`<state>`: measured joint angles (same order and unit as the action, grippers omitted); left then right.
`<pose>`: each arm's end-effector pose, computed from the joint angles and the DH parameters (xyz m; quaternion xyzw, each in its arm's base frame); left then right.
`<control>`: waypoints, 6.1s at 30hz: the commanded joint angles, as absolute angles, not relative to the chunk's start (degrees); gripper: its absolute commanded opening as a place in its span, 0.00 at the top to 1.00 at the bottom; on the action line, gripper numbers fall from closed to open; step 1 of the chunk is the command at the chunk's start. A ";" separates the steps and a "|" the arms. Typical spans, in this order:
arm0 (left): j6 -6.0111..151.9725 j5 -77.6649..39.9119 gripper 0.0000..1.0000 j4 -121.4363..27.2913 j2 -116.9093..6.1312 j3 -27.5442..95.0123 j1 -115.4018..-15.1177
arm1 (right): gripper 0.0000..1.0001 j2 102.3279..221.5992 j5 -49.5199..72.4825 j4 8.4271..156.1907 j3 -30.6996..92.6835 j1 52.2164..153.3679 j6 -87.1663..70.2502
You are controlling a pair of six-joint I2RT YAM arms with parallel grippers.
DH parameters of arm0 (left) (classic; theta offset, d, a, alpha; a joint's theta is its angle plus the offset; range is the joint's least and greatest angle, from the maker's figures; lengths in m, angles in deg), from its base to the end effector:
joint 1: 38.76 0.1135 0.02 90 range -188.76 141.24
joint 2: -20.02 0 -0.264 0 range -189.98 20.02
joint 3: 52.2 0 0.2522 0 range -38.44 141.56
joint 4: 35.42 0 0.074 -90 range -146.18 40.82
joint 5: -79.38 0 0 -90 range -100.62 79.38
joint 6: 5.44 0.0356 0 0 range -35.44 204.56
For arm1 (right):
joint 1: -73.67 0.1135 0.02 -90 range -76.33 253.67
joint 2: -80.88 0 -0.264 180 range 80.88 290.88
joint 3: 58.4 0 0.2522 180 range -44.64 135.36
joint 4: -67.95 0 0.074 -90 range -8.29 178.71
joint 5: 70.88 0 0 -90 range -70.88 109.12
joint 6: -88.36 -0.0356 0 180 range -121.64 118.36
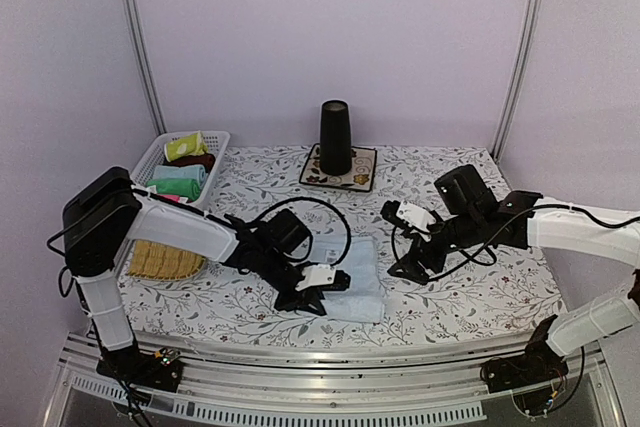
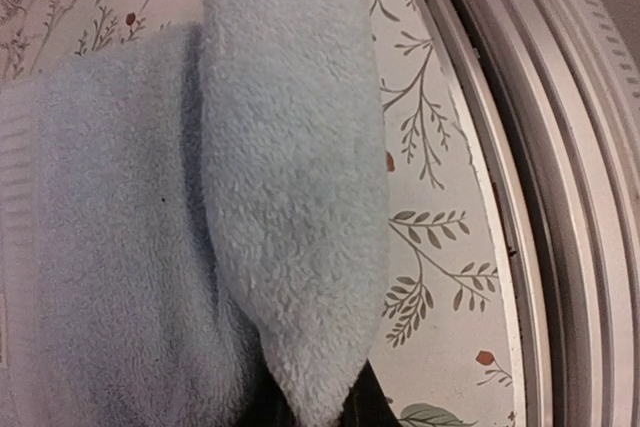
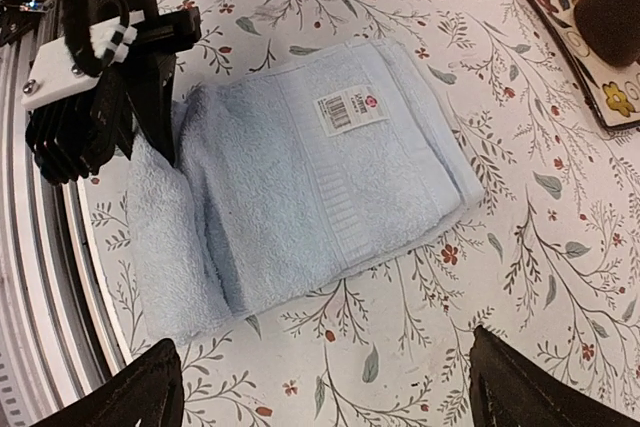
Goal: Roll the towels
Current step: Roll the towel at the center of the board.
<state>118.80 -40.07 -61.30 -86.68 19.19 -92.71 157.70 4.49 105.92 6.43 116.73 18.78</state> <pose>0.1932 -0.2951 0.1286 0.6973 0.6288 -0.2837 0.1949 0.1957 0.1952 0.2351 -0.5273 0.7696 0.1840 0.3095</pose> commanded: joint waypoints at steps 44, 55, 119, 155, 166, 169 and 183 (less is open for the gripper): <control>112.19 -66.08 1.00 -87.94 -111.36 45.31 -79.82 | 0.51 181.21 44.08 67.57 -2.33 141.25 41.54; 113.63 -62.11 0.90 -87.61 -106.67 43.24 -79.20 | 0.95 181.97 35.81 76.09 1.63 137.83 37.55; 128.06 -7.39 1.00 -34.99 -76.85 -1.36 -102.11 | 0.68 202.60 -26.10 119.96 38.41 121.37 19.22; 114.48 -52.33 1.00 -84.75 -104.96 39.73 -80.68 | 0.22 172.92 30.07 77.84 0.63 133.07 42.05; 113.06 -54.31 1.00 -89.07 -109.25 44.62 -79.67 | 0.32 177.63 29.78 75.84 2.29 135.16 43.16; 113.12 -54.84 1.00 -89.25 -108.98 44.73 -79.16 | 0.41 179.89 32.04 75.65 3.38 135.19 42.56; 112.95 -44.70 0.35 -81.98 -96.77 35.09 -78.56 | 0.96 183.85 14.52 90.37 11.52 131.10 33.81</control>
